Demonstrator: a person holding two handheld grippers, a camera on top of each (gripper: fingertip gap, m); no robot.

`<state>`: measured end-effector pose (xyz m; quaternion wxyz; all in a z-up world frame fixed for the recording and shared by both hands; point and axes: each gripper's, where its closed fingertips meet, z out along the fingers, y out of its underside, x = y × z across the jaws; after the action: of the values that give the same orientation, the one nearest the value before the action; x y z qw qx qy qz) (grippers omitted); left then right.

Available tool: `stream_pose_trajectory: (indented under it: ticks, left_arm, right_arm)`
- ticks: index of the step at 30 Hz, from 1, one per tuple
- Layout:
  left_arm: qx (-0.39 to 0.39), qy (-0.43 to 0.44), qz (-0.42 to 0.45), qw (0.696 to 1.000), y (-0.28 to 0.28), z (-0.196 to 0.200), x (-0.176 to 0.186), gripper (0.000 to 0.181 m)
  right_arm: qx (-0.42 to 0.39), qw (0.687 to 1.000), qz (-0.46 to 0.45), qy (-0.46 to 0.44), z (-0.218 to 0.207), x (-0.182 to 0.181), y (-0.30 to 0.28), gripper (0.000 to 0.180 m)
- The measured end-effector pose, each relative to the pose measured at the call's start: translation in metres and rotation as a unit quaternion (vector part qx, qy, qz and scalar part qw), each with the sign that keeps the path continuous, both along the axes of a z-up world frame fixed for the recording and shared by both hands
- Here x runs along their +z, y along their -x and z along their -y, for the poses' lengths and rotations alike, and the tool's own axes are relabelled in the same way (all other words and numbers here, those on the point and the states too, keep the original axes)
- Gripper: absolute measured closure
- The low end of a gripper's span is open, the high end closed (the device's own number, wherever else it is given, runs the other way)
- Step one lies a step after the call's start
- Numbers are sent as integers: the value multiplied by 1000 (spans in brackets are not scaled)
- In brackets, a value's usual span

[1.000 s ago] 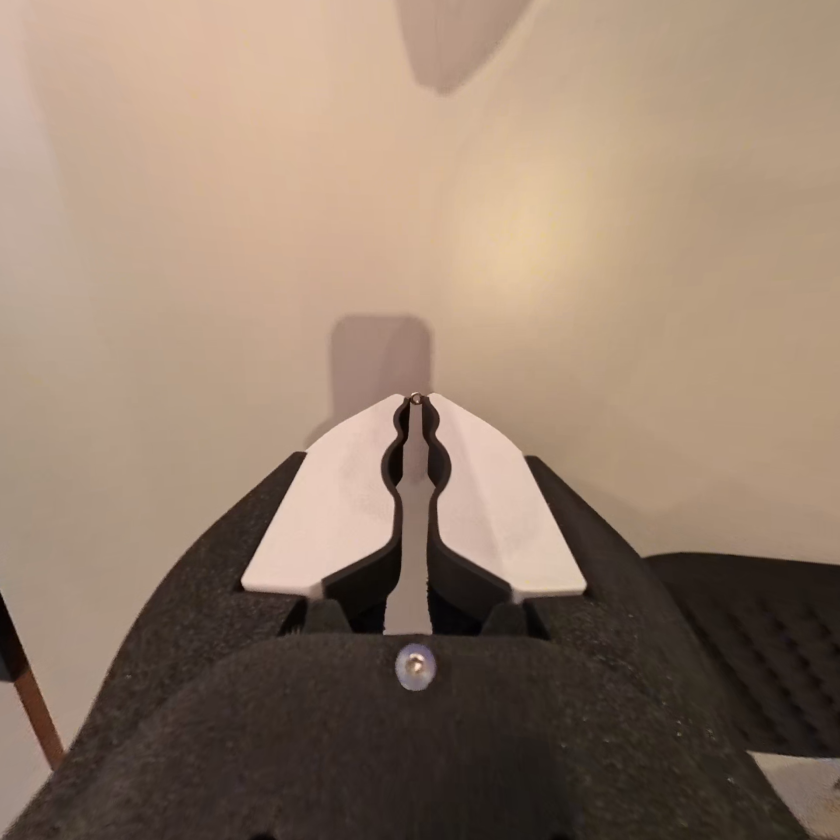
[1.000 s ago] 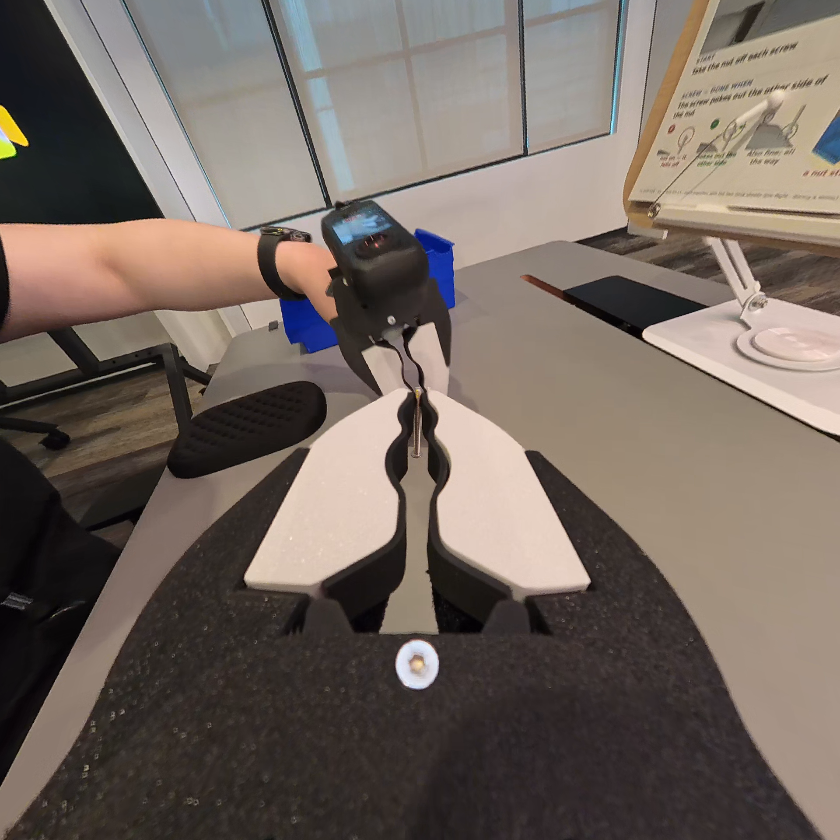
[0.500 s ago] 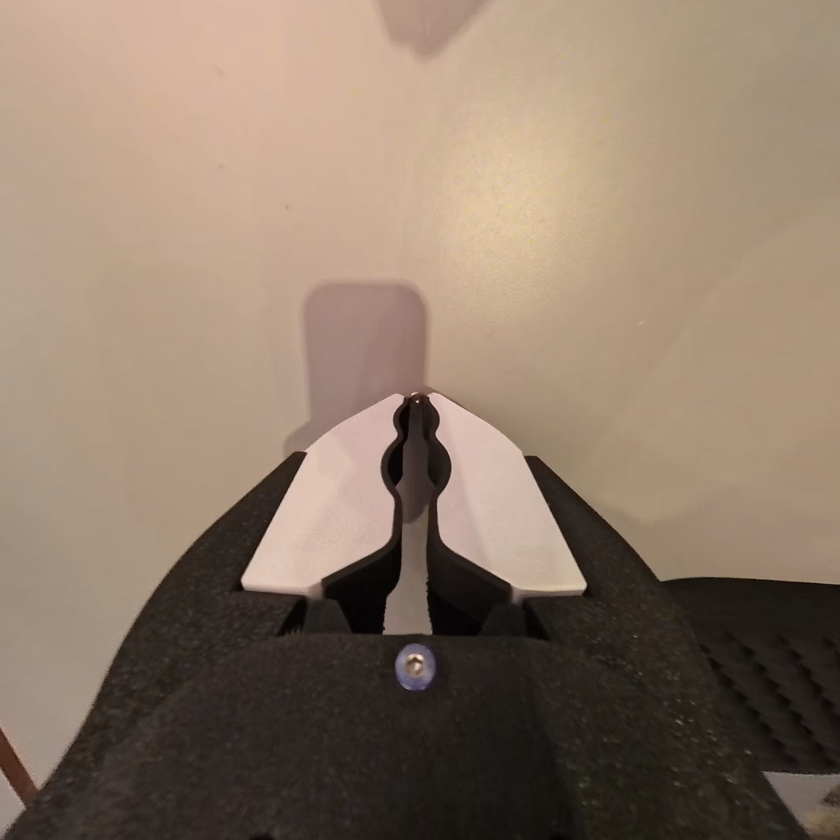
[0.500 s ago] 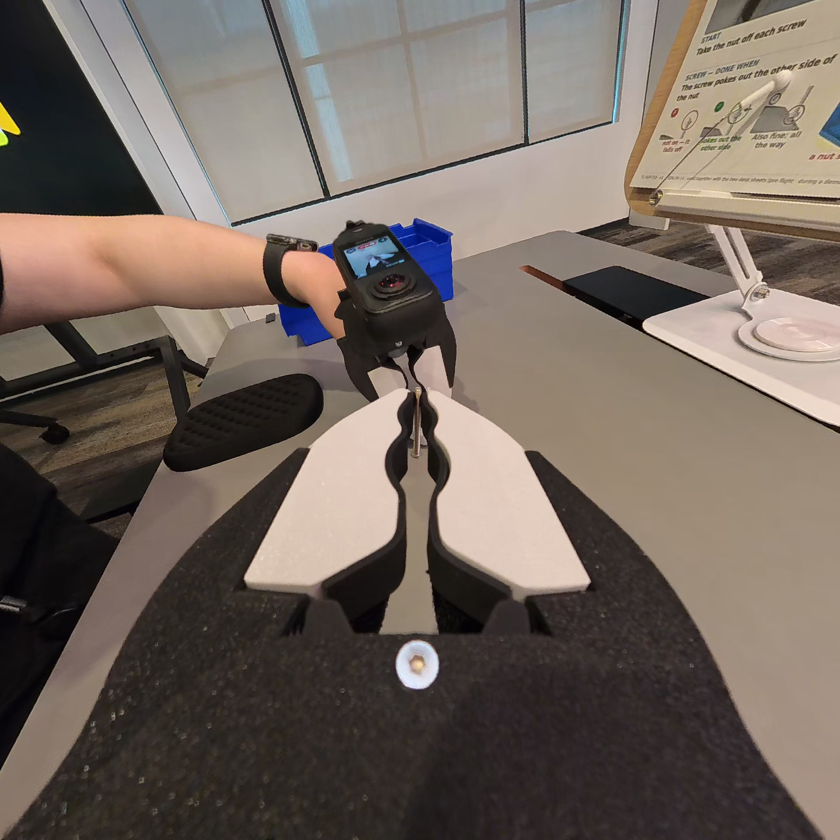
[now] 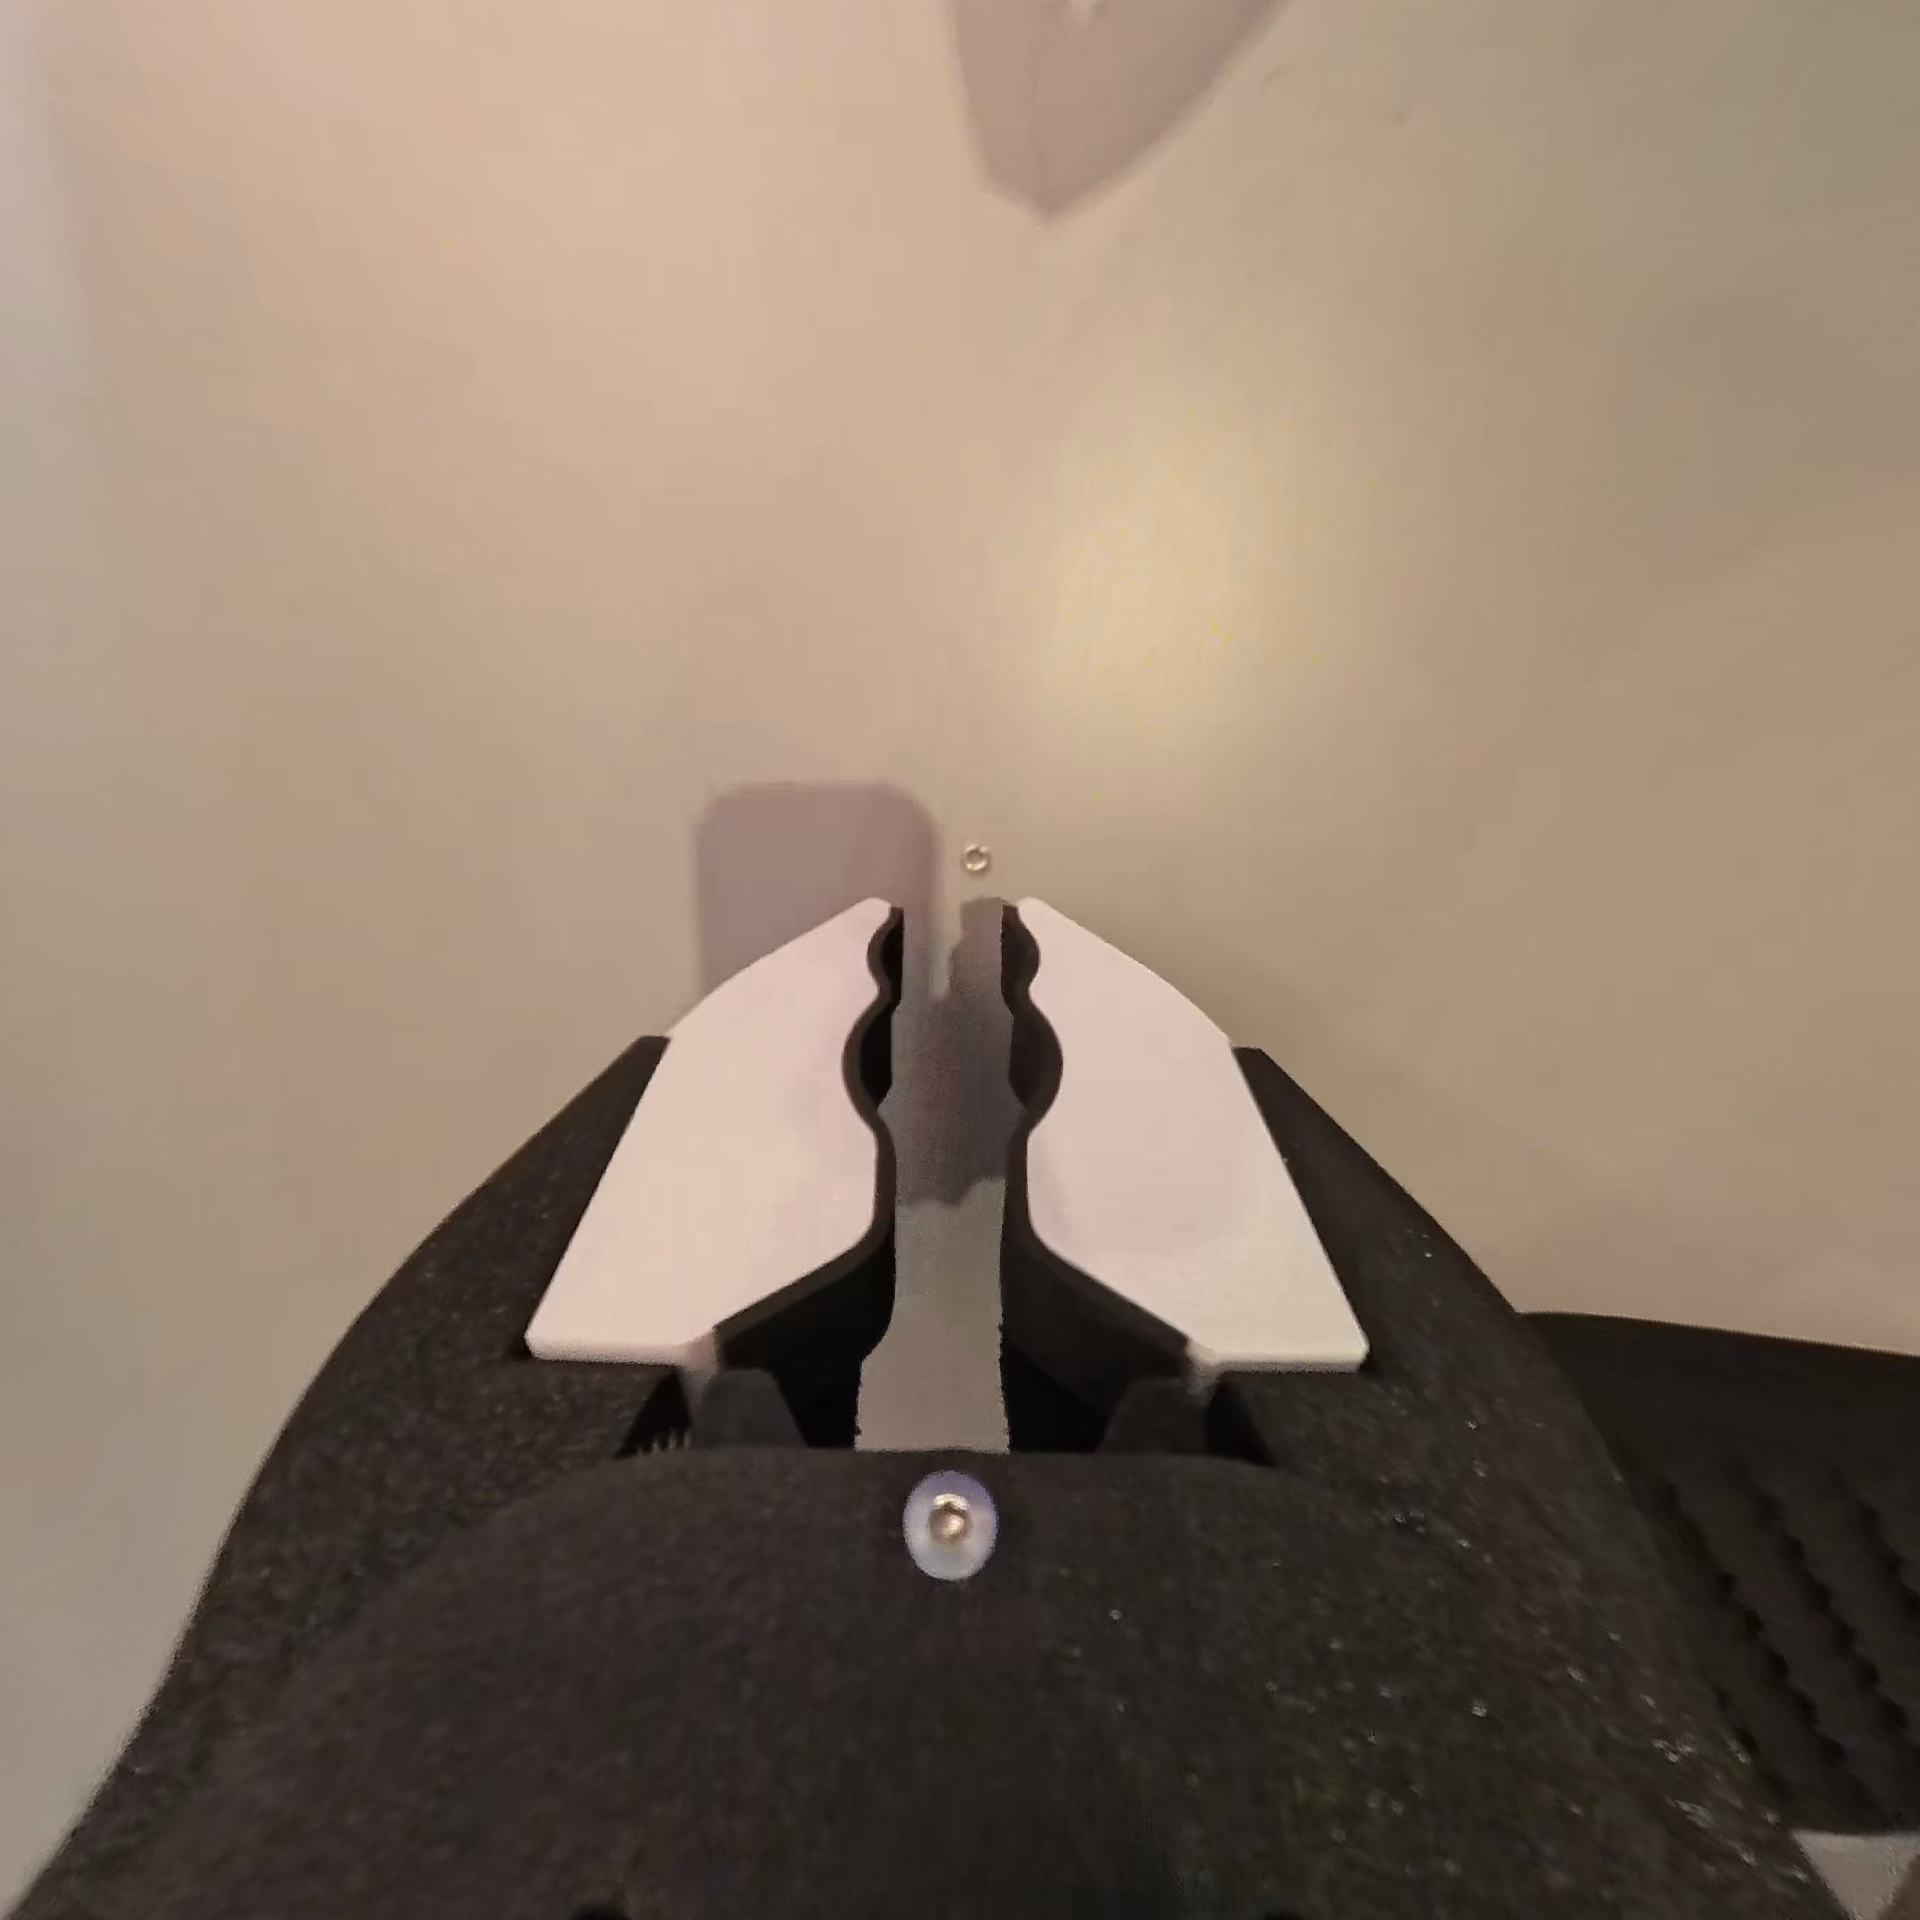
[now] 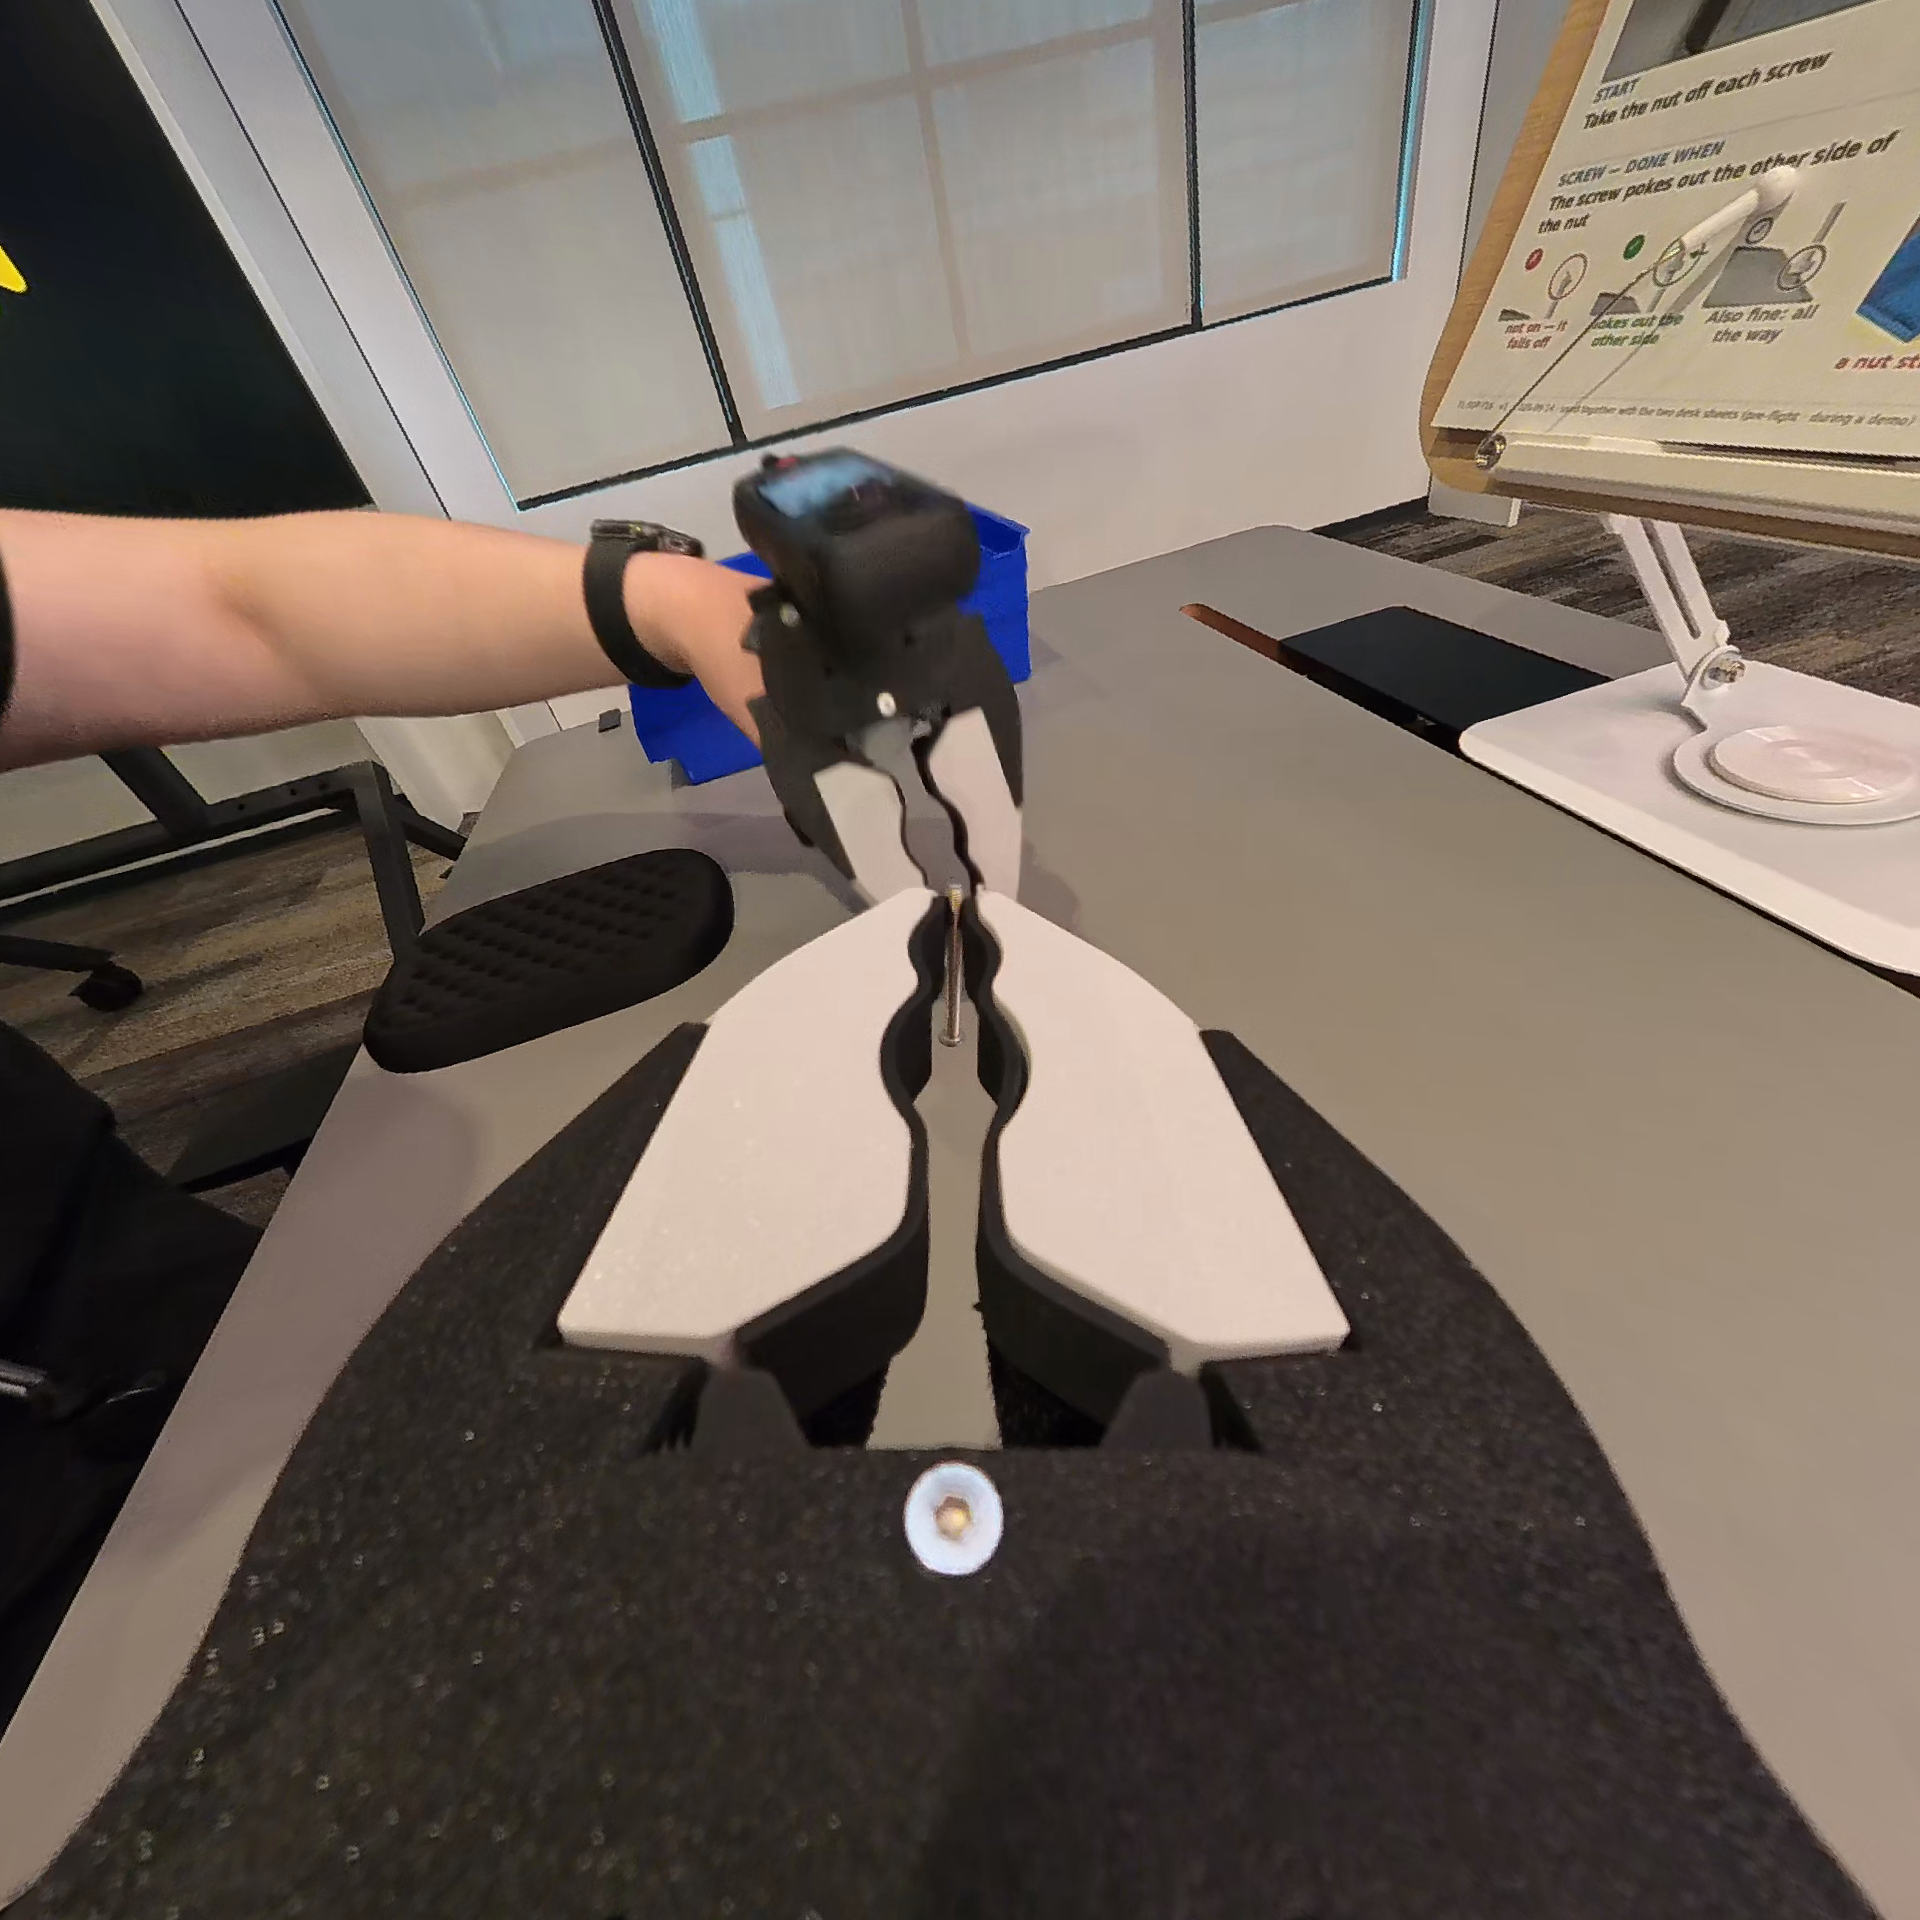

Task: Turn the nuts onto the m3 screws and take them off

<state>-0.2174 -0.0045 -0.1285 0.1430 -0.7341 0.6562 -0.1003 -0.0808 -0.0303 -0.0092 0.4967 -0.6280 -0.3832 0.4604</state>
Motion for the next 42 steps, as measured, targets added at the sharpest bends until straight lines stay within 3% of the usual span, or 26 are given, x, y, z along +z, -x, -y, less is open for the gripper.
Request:
stream_pose_trajectory:
  ticks: [3, 7, 11, 17, 24, 42]
  left_arm:
    - [54, 16, 129, 990, 2, 7, 39, 162]
    - [91, 34, 335, 937, -8, 35, 93, 162]
    - [94, -4, 422, 902, -19, 57, 118, 162]
    - [82, 15, 518, 851, -29, 83, 154, 164]
    - [76, 34, 542, 836, -23, 92, 168, 168]
    - [73, 49, 537, 839, -31, 89, 161, 177]
  right_arm:
    - [4, 1000, -8, -2, 1, 4, 4, 177]
    - [47, 997, -54, -5, 13, 29, 28, 177]
    - [110, 991, -80, -1, 33, 54, 67, 177]
    - [161, 985, -57, -24, 60, 66, 111, 177]
    - [167, 984, -50, -27, 65, 66, 126, 177]
    - [155, 986, -54, -28, 63, 67, 121, 177]
